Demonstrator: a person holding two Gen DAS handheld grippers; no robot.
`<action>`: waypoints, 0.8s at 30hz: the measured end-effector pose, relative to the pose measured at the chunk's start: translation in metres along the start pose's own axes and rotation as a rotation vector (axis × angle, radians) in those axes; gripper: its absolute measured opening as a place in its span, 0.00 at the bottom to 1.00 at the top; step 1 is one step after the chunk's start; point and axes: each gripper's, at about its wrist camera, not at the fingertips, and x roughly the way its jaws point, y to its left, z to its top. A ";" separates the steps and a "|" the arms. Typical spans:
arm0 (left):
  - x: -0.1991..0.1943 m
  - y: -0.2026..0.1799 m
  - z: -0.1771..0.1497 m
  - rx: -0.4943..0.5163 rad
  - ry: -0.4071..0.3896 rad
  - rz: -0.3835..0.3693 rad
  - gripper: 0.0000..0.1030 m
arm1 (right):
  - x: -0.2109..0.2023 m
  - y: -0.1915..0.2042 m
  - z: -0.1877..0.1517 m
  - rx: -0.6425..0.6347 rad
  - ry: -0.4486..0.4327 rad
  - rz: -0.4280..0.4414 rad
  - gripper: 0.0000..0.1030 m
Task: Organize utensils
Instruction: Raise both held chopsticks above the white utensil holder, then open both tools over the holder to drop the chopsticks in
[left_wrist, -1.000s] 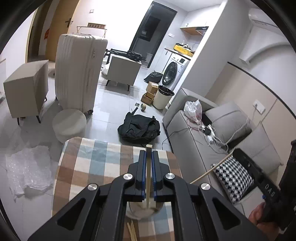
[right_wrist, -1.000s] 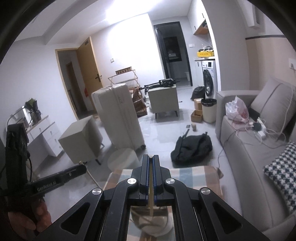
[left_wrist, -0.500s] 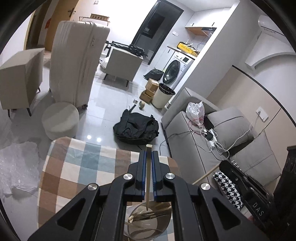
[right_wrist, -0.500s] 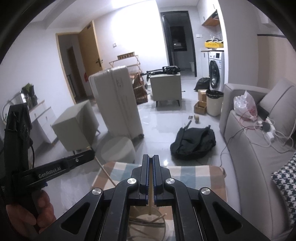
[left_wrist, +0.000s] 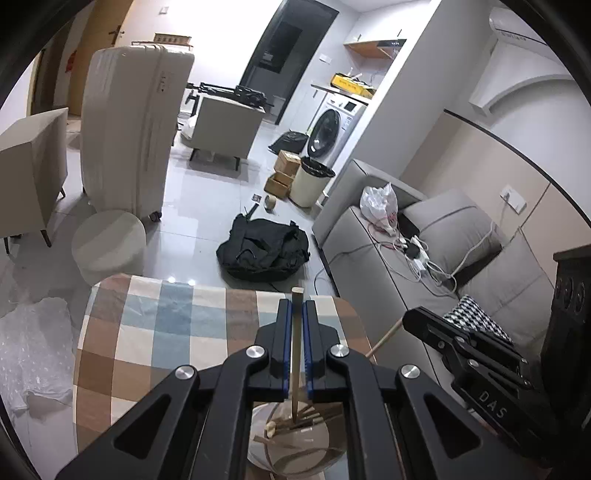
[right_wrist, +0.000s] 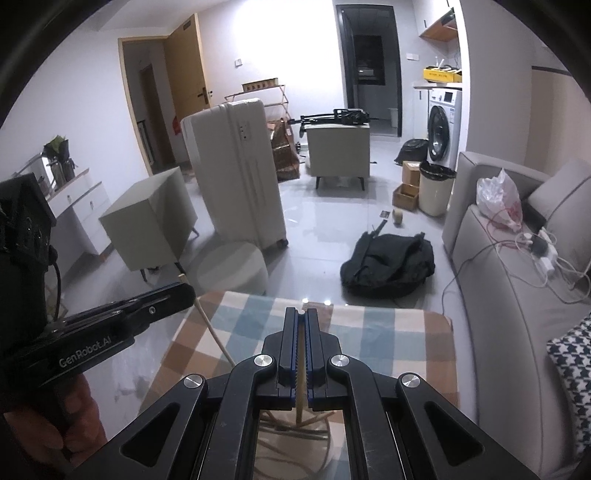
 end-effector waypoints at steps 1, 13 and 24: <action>0.000 0.000 -0.001 0.000 0.008 -0.005 0.01 | 0.000 0.001 -0.001 0.000 0.004 0.000 0.02; -0.002 0.006 -0.009 0.003 0.136 -0.034 0.13 | -0.006 -0.012 -0.006 0.097 0.048 0.044 0.07; -0.035 -0.001 -0.020 0.016 0.129 0.040 0.53 | -0.042 -0.024 -0.028 0.203 0.020 0.018 0.39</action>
